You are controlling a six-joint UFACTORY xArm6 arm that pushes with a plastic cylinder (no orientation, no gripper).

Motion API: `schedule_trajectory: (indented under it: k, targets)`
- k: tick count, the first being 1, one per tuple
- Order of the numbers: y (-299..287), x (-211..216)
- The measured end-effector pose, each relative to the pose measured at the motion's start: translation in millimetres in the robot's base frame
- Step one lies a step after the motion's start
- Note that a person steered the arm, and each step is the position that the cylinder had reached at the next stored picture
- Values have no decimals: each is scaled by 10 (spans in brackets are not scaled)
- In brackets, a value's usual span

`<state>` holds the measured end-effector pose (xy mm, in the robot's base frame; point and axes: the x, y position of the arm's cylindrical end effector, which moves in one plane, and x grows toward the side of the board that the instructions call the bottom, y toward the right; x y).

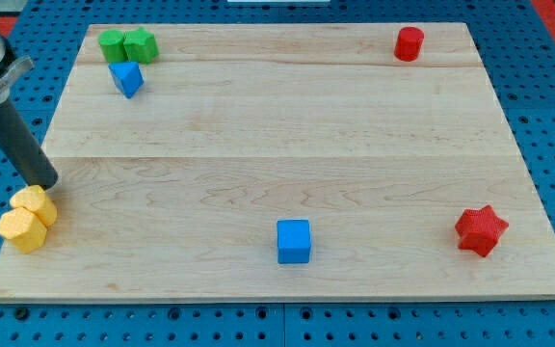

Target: Move the blue triangle to the center

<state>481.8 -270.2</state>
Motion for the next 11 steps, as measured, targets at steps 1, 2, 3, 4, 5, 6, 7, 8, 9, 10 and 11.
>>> schedule_trajectory:
  k: [1,2,3,4,5,6,7,8,9,10,11]
  targets:
    - [-41,43]
    - [-41,149]
    - [125,-18]
    - [271,-465]
    - [262,-993]
    - [243,-1511]
    - [165,-1643]
    - [519,-1892]
    - [716,-1742]
    - [943,-1704]
    - [1062,-1745]
